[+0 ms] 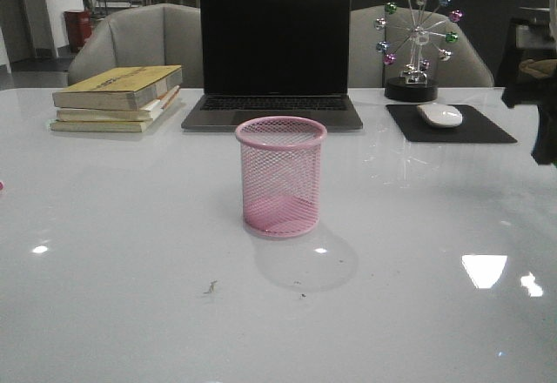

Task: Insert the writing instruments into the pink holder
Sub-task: 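Lift the green marker upright with the right gripper, then carry the green marker over the pink holder and lower it in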

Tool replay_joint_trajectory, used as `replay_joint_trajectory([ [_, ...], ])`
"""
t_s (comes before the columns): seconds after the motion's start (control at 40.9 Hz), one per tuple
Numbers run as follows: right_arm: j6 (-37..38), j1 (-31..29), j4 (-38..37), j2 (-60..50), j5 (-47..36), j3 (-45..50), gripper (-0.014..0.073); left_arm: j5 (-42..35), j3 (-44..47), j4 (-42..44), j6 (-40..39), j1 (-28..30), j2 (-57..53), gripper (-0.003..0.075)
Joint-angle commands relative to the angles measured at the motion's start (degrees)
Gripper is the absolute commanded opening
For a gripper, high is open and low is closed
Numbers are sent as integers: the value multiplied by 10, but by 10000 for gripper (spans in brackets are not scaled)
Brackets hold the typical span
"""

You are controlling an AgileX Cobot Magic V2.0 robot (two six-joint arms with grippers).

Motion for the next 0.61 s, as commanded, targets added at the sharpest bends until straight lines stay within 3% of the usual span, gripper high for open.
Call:
replay_joint_trajectory([
  [0.0,-17,33,24,-105,-102,34,195,-40,-18,-8,0,-3,-1,509],
  [0.318,-17,189,45,-270,-414,199,195,-40,-18,-8,0,-3,-1,509],
  [0.587,-17,329,25,-273,-680,262,195,-40,-18,-8,0,-3,-1,509],
])
